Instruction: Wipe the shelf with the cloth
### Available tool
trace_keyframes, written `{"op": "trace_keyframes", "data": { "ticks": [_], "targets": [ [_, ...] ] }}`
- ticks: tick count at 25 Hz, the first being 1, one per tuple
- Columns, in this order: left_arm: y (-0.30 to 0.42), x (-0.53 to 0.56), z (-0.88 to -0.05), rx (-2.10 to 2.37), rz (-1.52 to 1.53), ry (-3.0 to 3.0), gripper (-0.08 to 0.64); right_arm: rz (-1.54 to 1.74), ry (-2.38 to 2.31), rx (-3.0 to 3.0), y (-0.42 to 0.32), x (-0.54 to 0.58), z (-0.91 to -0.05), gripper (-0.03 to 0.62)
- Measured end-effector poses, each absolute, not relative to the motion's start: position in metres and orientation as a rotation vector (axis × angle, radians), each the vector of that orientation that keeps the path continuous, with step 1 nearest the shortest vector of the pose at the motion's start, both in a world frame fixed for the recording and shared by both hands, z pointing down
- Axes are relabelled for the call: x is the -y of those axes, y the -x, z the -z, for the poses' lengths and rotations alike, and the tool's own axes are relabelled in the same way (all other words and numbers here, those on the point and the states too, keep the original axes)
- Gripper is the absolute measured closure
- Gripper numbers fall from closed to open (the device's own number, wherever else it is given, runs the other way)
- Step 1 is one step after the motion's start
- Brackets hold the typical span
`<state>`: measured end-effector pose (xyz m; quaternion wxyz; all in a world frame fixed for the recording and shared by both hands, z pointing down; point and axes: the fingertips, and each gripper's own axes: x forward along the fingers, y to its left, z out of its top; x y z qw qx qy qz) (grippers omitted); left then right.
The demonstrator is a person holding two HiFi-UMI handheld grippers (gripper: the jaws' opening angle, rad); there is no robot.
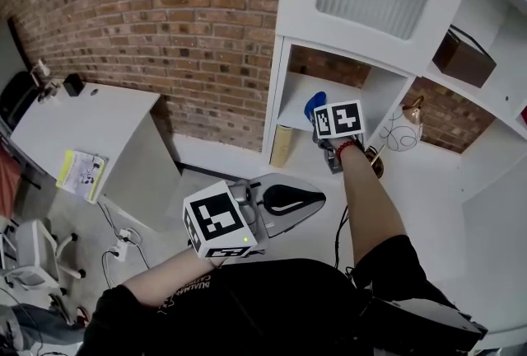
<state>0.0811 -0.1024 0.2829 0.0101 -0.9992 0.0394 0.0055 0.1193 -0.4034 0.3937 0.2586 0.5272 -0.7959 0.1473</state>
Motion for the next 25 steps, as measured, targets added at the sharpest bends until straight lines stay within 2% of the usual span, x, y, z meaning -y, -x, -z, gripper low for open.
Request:
{"op": "trace_keyframes", "data": {
  "ticks": [11,21,25],
  "targets": [
    [-0.097,0.097,-0.283,-0.040,-0.008,3.117,0.560,-0.425,-1.592,2.072,-0.192,0.398,-0.394,0.552],
    [-0.085,0.099,-0.280,-0.084,-0.037,3.121,0.560,-0.433,-1.612,2.042,-0.198,0.401,-0.393,0.552],
    [-0.074,0.101,-0.282,-0.127,-0.054,3.132,0.560,-0.423,-1.569,2.124,-0.173,0.400,-0.387,0.552]
  ]
}}
